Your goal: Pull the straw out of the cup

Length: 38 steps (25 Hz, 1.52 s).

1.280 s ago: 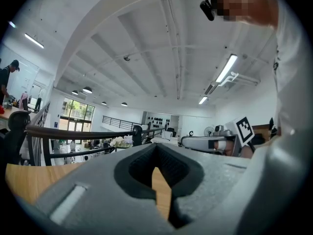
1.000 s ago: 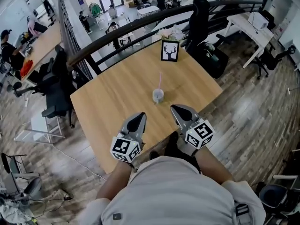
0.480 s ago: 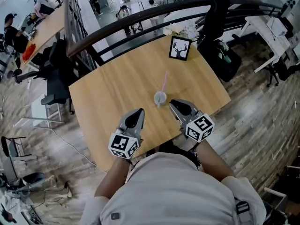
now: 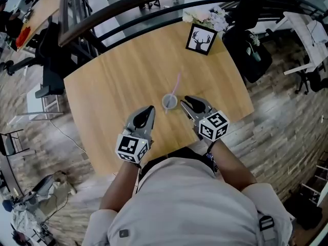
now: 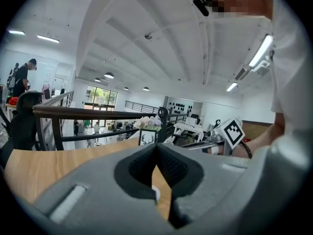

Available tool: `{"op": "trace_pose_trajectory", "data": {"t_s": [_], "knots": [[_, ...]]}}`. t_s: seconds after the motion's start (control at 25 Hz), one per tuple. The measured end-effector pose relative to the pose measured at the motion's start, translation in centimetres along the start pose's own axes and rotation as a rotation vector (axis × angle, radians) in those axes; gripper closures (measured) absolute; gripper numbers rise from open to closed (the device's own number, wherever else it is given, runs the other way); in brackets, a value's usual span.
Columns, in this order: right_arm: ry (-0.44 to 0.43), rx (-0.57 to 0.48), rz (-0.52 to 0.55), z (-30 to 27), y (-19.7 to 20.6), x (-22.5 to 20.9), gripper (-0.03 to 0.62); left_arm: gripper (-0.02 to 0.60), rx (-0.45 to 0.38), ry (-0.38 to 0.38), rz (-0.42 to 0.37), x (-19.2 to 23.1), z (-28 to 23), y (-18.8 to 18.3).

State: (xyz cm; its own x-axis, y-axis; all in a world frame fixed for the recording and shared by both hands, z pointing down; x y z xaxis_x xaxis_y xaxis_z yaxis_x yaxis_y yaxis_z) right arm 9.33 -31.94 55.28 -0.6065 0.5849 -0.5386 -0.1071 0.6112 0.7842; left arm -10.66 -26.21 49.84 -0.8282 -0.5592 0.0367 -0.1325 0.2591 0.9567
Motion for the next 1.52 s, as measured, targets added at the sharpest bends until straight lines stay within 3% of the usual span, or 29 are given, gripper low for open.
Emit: {"op": "trace_pose_trajectory", "data": {"t_s": [0.24, 0.8, 1.12, 1.28, 1.52], "knots": [[-0.016, 0.116, -0.044, -3.1, 1.6, -3.9, 0.471, 0.578, 0.044, -0.013, 0.028, 1.4, -3.8, 2.7], [0.023, 0.212, -0.153, -8.8, 5.6, -10.0, 0.485, 0.578, 0.124, -0.073, 0.108, 4.3, -8.8, 7.5], [0.02, 0.263, -0.174, -11.3, 6.7, -11.7, 0.49, 0.578, 0.16, -0.082, 0.139, 4.6, -9.3, 8.7], [0.017, 0.273, -0.151, -11.7, 6.9, -11.5, 0.521, 0.578, 0.176, -0.096, 0.156, 4.8, -9.1, 9.3], [0.01, 0.267, -0.125, -11.8, 6.8, -10.6, 0.551, 0.578, 0.14, -0.116, 0.237, 5.4, -8.0, 9.2]]}}
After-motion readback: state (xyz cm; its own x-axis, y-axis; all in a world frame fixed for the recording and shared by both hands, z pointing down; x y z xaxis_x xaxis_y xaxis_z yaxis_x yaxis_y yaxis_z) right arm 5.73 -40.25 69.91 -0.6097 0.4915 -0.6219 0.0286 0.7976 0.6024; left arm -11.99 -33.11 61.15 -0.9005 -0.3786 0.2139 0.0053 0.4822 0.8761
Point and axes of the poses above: the fingertips, and each gripper's own axes: z backward along the fingers, x to its left, y out of its underside, the point moved 7 cm from there along z, backward along the fingers, and after that the axes turned 10 degrees about -z, right-handed, at the moved point
